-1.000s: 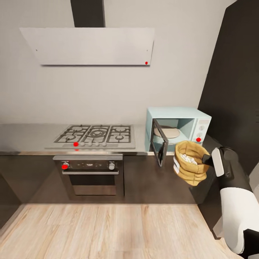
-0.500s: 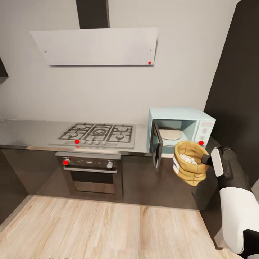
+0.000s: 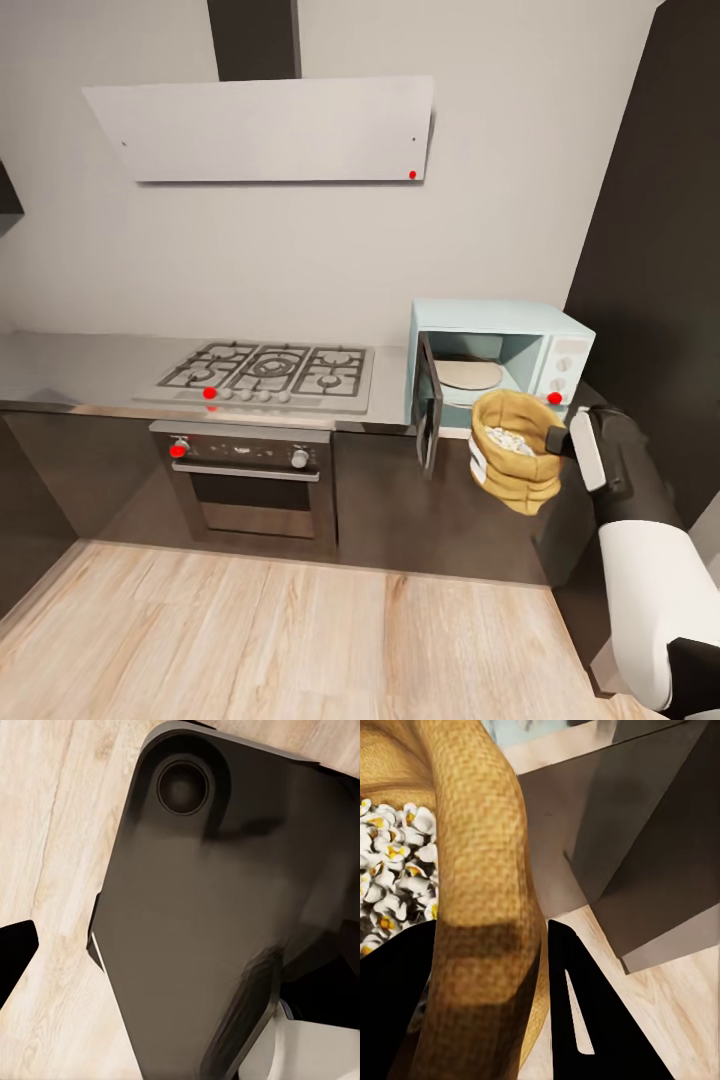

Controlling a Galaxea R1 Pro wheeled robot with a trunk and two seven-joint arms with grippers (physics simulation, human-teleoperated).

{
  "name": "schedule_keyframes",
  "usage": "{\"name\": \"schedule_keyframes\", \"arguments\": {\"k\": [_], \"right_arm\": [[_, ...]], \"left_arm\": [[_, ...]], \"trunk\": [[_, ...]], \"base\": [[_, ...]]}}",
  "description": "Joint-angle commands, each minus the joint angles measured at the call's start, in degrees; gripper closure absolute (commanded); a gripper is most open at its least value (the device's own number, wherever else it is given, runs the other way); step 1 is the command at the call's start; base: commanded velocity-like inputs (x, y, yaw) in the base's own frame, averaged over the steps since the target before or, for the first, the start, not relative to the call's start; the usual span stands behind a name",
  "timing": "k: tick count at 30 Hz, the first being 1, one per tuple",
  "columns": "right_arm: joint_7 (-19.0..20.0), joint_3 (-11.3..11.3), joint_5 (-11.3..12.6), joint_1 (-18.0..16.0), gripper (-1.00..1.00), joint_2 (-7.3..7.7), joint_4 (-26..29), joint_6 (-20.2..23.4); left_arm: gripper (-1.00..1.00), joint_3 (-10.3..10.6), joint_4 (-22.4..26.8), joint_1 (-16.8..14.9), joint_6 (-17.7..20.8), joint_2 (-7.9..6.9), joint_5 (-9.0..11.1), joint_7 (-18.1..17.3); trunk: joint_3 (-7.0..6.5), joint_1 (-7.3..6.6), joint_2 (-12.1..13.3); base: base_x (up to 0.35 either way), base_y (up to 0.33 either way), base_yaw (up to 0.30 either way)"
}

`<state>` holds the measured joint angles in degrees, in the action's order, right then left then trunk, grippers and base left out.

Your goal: In the kitchen, take the popcorn bag from the countertop, put it into the microwave, and heat it until the popcorn is cooked so the cooked popcorn ends up inside the bag.

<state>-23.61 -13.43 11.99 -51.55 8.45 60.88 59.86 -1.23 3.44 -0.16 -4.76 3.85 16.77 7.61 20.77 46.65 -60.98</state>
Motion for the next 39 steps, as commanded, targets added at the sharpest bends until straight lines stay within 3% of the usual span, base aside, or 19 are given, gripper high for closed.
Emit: {"name": "schedule_keyframes", "arguments": {"k": [1,6,9,23,28,39], "right_arm": [[-0.31,0.04,0.58,-0.04,1.00,0.05,0.12,0.14],[0.74,0.25,0.28,-0.37,1.00,0.31,-0.14,0.14],[0.79,0.25,-0.36,-0.08,1.00,-0.58,-1.11,0.14],[0.93,0.07,-1.53,0.03,1.00,0.08,0.63,0.14],[0.94,0.07,-1.51,0.03,1.00,0.11,4.04,0.14],[0.87,0.22,-1.24,-0.03,1.00,0.07,4.51,0.14]], "left_arm": [[-1.00,-0.09,0.02,-0.02,-0.17,0.02,0.19,0.13],[-1.00,-0.22,0.08,-0.02,-0.17,-0.14,0.18,0.13],[-1.00,-0.26,0.08,-0.02,-0.17,-0.15,0.19,0.13],[-1.00,-0.12,0.17,-0.02,-0.17,-0.17,0.15,0.05],[-1.00,-0.10,0.15,-0.02,-0.17,-0.07,0.19,0.12],[-1.00,-0.17,0.08,-0.02,-0.17,-0.18,0.19,0.07]], "trunk": [[0.06,0.00,-0.04],[0.07,0.00,-0.04],[0.07,0.00,-0.04],[0.07,0.00,-0.04],[0.07,0.00,-0.04],[0.07,0.00,-0.04]], "base": [[0.000,0.000,0.000],[0.000,0.000,0.000],[0.000,0.000,0.000],[-0.002,0.000,0.000],[-0.300,0.000,0.000],[-0.187,0.000,0.000]]}}
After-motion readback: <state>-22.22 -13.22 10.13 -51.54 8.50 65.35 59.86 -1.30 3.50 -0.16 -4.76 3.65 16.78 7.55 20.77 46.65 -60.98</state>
